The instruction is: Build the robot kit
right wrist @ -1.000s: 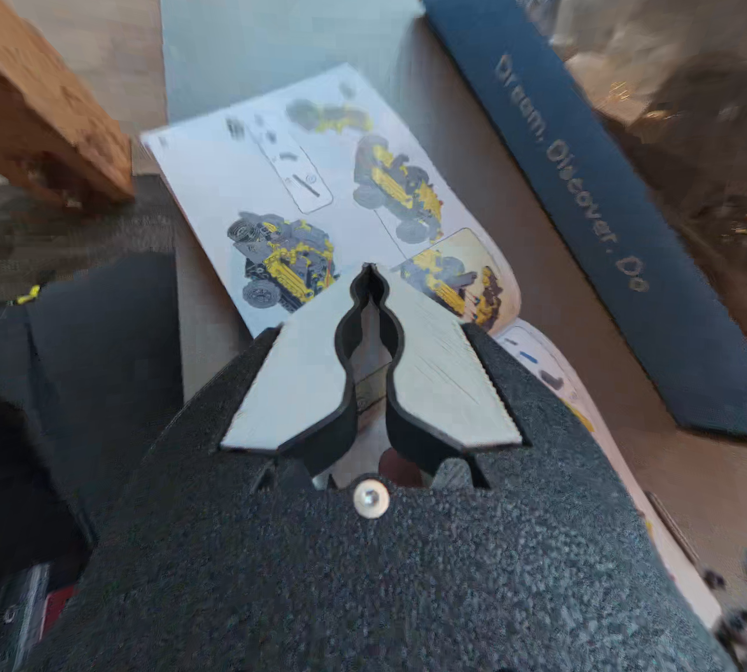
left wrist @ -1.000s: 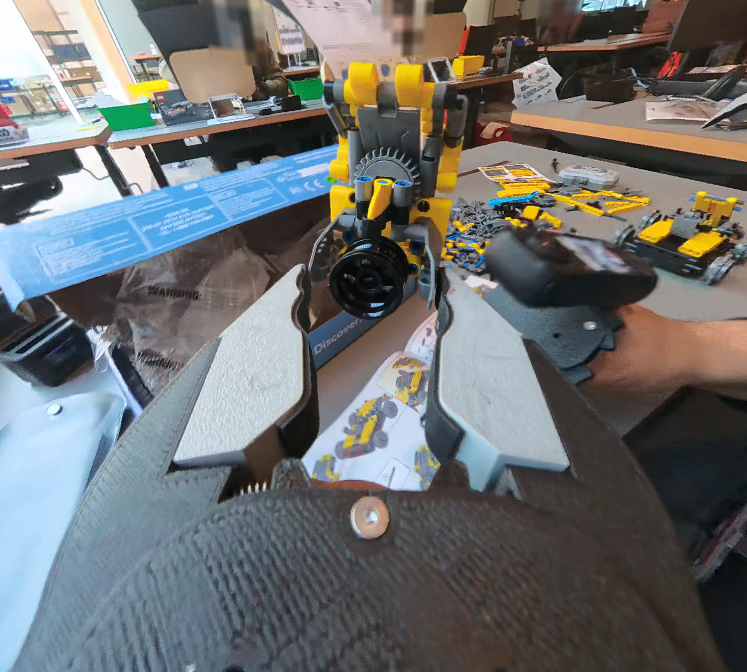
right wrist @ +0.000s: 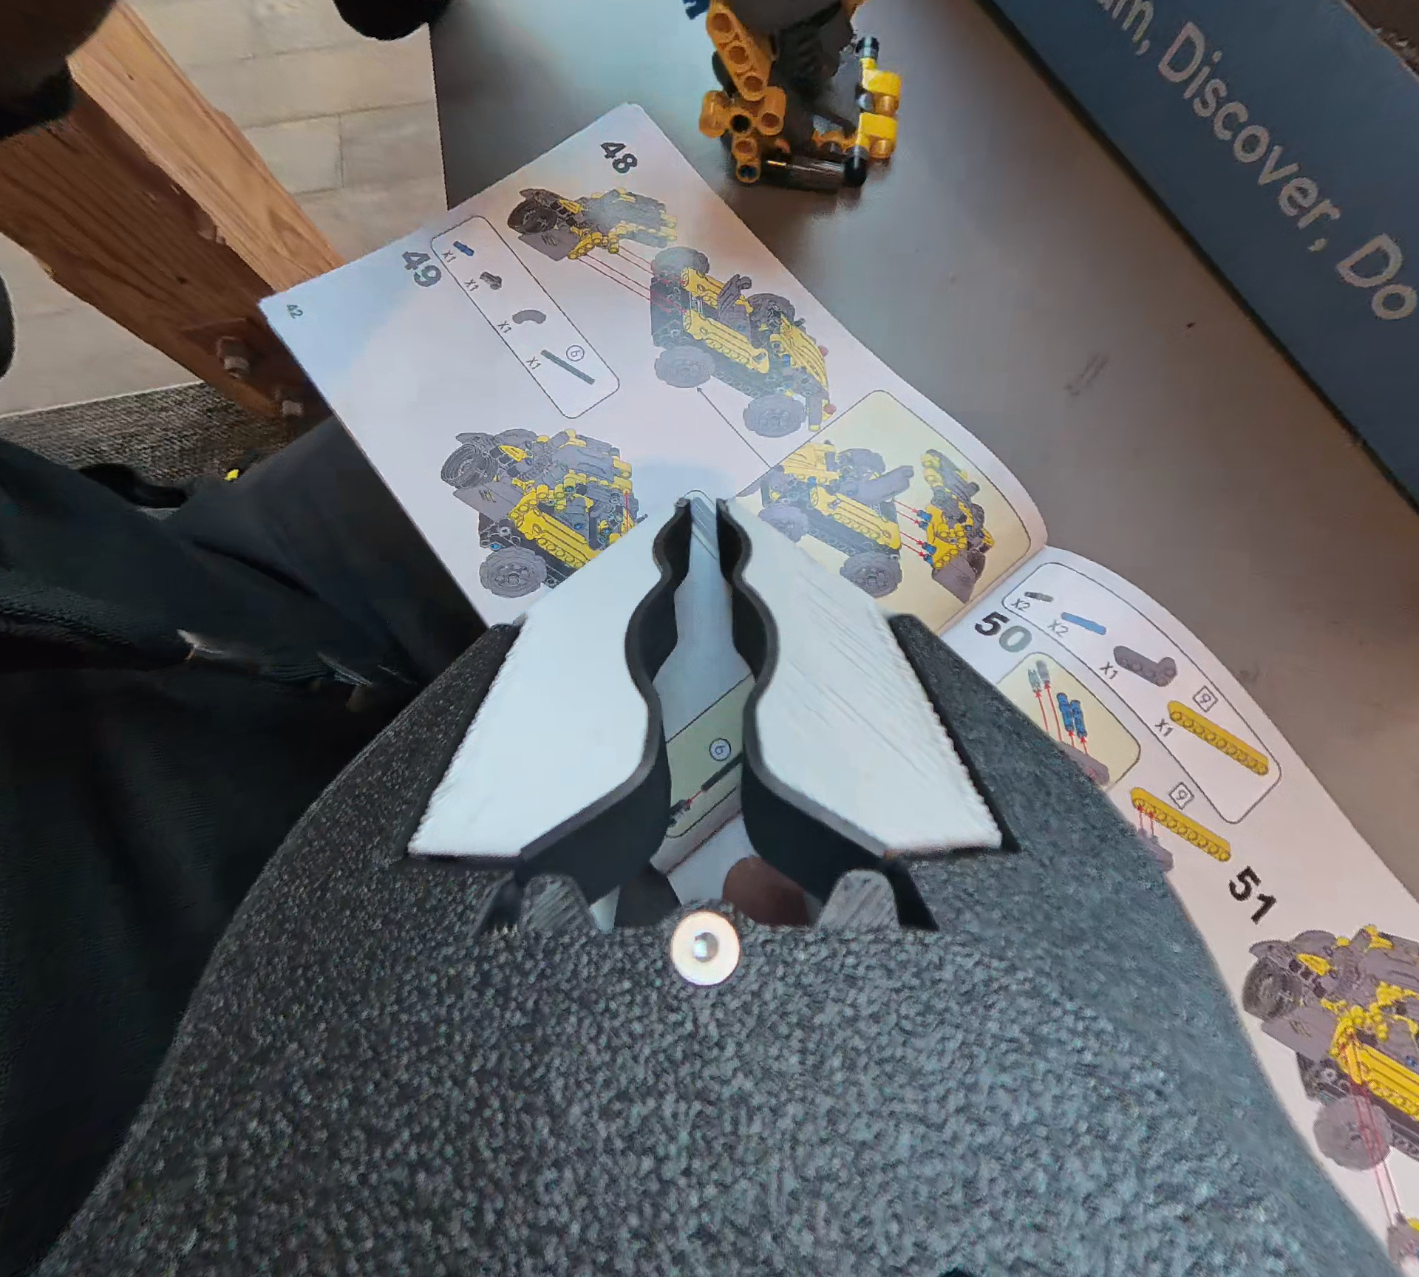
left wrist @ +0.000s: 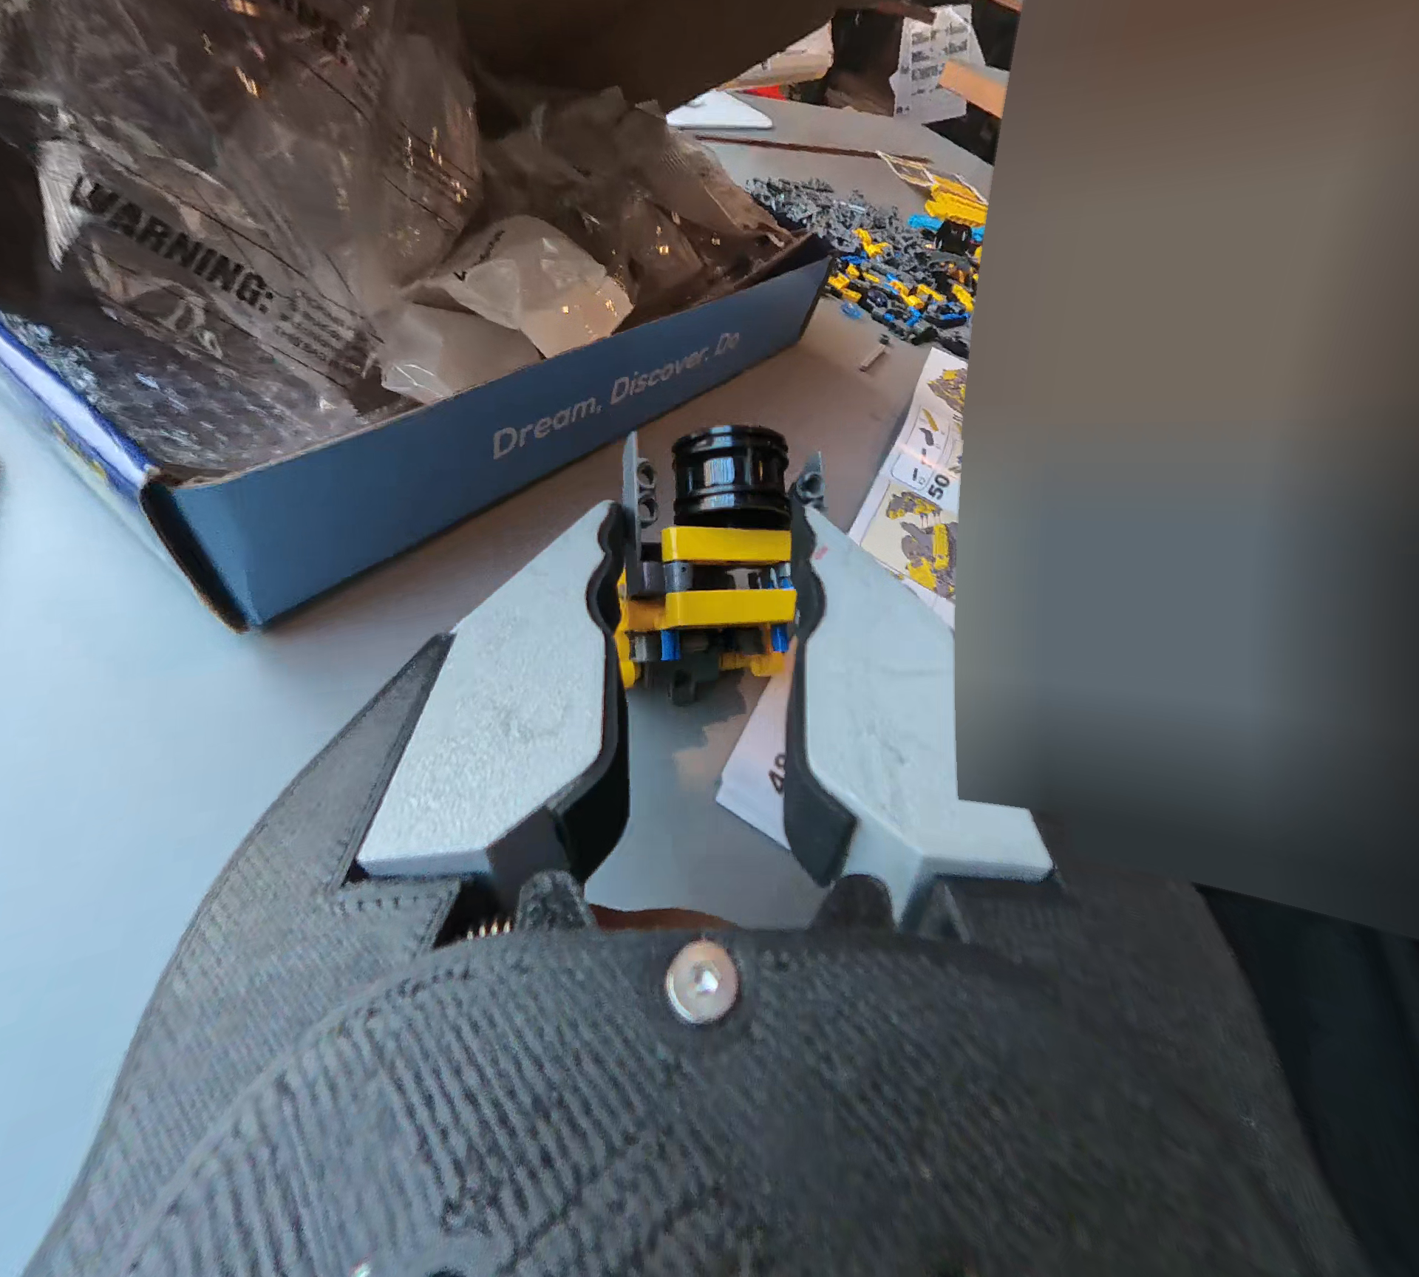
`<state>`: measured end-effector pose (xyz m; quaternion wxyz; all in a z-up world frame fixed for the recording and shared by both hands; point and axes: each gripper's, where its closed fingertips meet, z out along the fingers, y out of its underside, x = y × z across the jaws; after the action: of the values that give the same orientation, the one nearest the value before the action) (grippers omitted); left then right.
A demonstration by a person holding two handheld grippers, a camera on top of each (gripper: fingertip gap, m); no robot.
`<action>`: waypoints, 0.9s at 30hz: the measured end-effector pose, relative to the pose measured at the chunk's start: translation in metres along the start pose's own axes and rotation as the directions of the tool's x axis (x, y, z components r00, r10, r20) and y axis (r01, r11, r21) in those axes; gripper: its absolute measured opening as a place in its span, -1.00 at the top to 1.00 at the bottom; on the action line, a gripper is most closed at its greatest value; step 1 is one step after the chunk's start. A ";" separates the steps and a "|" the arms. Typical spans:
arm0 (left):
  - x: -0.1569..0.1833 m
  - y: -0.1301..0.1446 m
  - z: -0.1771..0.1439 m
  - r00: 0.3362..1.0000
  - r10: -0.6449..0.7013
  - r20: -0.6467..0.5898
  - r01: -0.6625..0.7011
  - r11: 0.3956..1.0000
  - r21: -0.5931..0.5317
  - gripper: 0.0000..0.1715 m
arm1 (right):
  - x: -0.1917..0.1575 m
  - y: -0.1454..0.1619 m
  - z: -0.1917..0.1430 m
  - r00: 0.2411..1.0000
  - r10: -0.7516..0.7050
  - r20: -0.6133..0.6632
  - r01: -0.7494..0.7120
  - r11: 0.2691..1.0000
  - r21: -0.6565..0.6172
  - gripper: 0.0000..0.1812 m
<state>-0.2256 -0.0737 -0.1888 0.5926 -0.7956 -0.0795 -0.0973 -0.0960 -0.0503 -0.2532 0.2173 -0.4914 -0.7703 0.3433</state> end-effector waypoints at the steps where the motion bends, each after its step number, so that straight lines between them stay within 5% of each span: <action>1: 0.000 0.004 0.000 1.000 -0.015 -0.003 0.015 1.000 -0.028 0.53 | 0.001 0.000 -0.002 1.000 0.001 -0.002 -0.001 1.000 -0.005 0.91; 5: 0.001 0.017 -0.009 1.000 -0.004 0.016 0.005 0.996 -0.091 0.60 | 0.001 0.001 -0.011 1.000 0.019 0.001 -0.019 1.000 0.007 0.82; 12: 0.009 0.016 -0.022 0.996 -0.010 0.088 0.023 0.990 -0.139 0.01 | 0.013 -0.012 -0.023 1.000 0.014 -0.025 -0.012 0.997 0.071 0.77; 15: 0.016 0.003 -0.013 0.994 0.016 0.111 0.000 0.990 -0.142 0.03 | 0.012 -0.016 -0.025 1.000 0.022 -0.018 -0.020 0.994 0.108 0.77; 18: 0.010 0.014 0.008 0.985 0.104 0.140 -0.063 0.961 -0.269 -0.01 | 0.005 -0.016 -0.025 1.000 0.027 0.005 -0.027 0.991 0.130 0.77; 21: 0.005 0.033 0.021 0.983 0.130 0.128 -0.070 0.918 -0.389 0.22 | 0.002 -0.016 -0.032 1.000 0.021 0.000 -0.021 0.988 0.154 0.77; 27: -0.003 0.023 0.020 0.938 0.286 0.197 -0.216 0.924 -0.316 0.23 | 0.005 -0.008 -0.043 0.998 0.064 0.013 -0.066 0.982 0.178 0.77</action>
<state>-0.2216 -0.0613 -0.2167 0.4633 -0.8831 -0.0320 0.0661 -0.0744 -0.0350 -0.2185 0.2463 -0.4935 -0.7209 0.4197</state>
